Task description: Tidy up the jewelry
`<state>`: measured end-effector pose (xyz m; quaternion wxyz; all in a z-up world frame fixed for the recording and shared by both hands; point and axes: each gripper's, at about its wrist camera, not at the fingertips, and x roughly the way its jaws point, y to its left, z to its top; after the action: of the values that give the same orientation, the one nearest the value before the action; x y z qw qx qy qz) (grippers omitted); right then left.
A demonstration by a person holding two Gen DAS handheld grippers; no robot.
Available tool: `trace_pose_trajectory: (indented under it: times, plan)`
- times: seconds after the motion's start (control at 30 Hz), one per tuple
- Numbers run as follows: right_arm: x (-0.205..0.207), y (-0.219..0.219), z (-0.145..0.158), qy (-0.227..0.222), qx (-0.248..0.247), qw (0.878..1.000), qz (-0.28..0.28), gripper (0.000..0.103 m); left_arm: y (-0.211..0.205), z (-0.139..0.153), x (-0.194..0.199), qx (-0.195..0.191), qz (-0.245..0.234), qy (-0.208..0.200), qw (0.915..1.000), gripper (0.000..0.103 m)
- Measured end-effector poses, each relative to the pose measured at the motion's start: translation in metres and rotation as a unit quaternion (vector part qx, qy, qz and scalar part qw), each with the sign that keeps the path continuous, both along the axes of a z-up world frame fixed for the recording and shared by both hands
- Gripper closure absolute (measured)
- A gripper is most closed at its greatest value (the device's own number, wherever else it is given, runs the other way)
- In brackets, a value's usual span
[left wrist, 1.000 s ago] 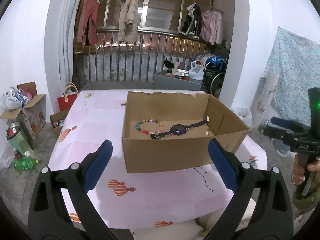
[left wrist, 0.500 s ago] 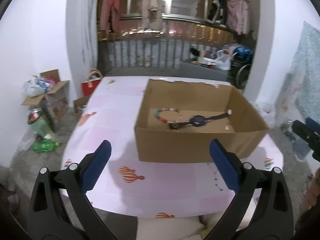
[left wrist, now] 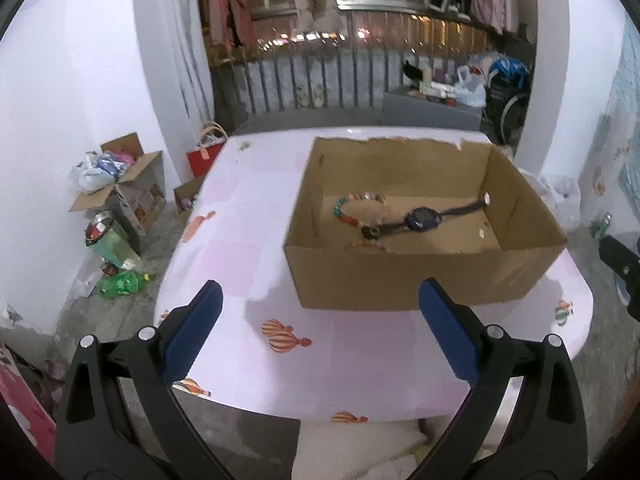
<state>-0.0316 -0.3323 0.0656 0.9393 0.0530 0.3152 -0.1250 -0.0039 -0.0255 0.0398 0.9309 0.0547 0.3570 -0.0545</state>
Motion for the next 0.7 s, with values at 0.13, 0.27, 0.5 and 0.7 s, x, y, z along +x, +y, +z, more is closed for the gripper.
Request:
trace_pose_trajectory:
  times: [0.13,0.27,0.5,0.7]
  plan:
    - [0.007,0.000,0.000,0.016,0.005,1.000,0.001,0.006,-0.001,-0.001,0.006,-0.012,0.001,0.015,0.9998,0.008]
    - [0.015,-0.003,-0.002,0.033,0.014,0.999,0.002,0.006,-0.002,-0.002,0.014,-0.012,0.006,0.029,0.9995,0.008]
    - [0.027,-0.006,-0.006,0.067,0.026,0.997,-0.002,0.006,-0.006,-0.004,0.021,-0.010,0.012,0.056,0.9983,0.008]
    - [0.031,-0.007,-0.012,0.085,0.029,0.996,-0.004,0.006,-0.006,-0.009,0.025,0.007,0.020,0.075,0.9970,0.008]
